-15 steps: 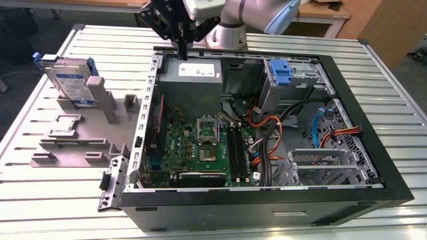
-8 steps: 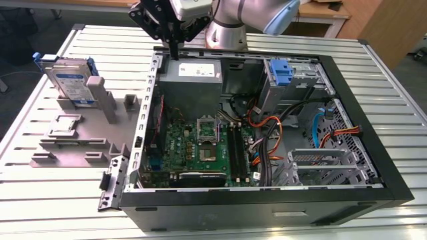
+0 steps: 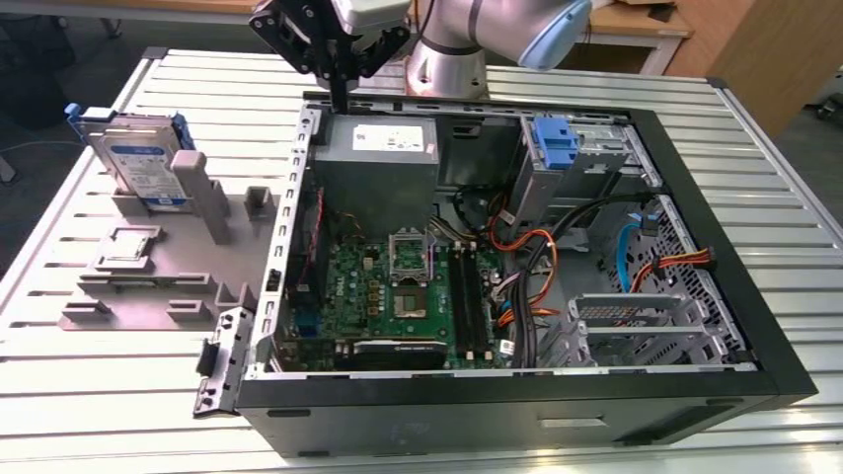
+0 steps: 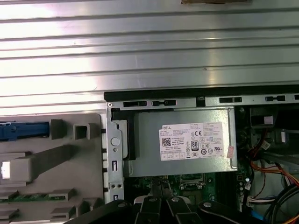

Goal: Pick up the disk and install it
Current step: 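Reach for the disk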

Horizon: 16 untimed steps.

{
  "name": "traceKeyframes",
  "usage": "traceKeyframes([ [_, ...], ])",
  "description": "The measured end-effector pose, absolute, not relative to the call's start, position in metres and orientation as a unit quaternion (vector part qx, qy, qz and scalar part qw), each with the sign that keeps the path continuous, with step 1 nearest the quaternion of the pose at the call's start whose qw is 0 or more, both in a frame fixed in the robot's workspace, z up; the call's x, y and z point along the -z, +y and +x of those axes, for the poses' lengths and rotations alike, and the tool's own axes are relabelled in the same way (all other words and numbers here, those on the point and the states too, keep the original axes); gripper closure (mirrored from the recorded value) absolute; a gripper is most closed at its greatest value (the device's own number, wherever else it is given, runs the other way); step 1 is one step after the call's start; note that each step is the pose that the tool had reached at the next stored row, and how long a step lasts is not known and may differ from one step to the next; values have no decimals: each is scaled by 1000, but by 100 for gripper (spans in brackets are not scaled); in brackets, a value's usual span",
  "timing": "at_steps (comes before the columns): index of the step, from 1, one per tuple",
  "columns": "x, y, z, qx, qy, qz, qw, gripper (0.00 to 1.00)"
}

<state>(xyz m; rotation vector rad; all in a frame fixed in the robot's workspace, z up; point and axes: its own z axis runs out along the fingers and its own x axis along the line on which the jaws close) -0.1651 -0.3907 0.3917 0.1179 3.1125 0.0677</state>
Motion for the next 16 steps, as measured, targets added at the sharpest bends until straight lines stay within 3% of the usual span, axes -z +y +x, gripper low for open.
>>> traceKeyframes([
  [16,-392,-391,-171,-22,999,38,13,90],
])
